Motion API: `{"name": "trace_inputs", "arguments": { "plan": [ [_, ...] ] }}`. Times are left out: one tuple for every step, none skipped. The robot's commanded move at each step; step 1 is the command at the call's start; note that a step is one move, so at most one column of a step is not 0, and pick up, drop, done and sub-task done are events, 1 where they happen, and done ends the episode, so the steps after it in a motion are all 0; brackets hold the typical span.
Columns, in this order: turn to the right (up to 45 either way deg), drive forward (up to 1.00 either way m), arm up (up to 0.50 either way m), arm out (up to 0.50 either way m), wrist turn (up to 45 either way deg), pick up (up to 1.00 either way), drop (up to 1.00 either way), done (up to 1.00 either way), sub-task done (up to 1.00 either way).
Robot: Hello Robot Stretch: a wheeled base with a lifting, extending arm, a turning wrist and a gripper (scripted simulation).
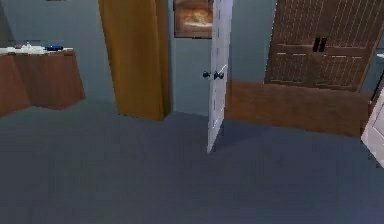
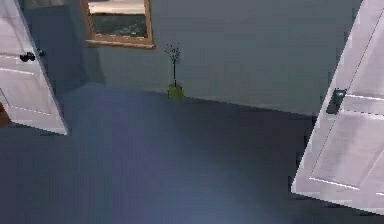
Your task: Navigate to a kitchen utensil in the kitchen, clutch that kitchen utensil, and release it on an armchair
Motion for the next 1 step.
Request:
{"name": "trace_inputs", "arguments": {
  "plan": [
    [-30.0, 0.00, 0.00, 0.00, 0.0, 0.00, 0.00, 0.00, 0.00]
  ]
}}
